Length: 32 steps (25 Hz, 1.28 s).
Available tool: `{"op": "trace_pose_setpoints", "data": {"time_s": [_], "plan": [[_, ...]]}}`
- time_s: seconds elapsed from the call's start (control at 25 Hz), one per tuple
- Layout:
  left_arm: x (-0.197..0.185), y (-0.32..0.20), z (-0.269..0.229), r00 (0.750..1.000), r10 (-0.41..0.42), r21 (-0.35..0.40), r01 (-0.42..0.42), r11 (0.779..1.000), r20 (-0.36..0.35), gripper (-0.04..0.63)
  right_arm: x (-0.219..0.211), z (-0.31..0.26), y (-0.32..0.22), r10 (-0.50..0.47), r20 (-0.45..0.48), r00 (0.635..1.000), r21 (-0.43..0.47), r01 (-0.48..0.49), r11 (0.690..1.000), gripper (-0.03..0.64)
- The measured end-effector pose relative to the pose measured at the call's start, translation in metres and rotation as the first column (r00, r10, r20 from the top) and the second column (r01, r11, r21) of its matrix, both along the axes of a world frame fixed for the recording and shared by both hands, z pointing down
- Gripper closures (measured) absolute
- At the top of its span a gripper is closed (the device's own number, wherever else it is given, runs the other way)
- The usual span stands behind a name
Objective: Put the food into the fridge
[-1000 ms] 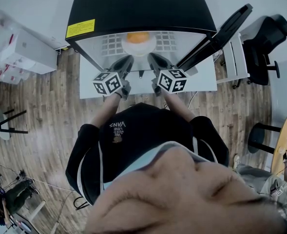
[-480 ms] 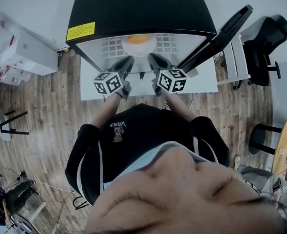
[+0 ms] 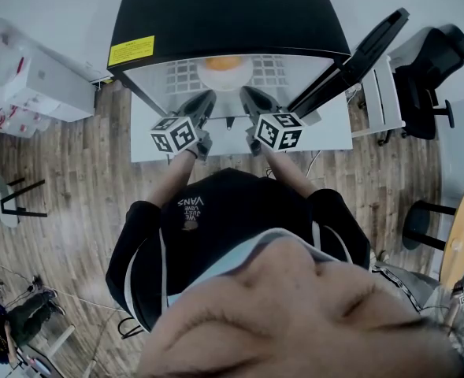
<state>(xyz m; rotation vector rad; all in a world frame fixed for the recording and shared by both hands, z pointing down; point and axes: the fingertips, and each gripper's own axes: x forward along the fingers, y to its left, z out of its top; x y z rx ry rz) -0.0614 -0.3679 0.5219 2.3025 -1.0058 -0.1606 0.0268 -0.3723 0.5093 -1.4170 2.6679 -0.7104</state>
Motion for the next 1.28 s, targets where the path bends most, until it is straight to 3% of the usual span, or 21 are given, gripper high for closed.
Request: {"op": "trace_pose_setpoints", "data": {"time_s": [1.28], "plan": [[0.004, 0.062, -0.010, 0.997, -0.061, 0.090, 0.057, 0.994, 0.044, 0.574, 0.011, -0.009, 0.050, -0.033, -0.015, 0.999, 0.050, 0.033, 0.998, 0.598]]}}
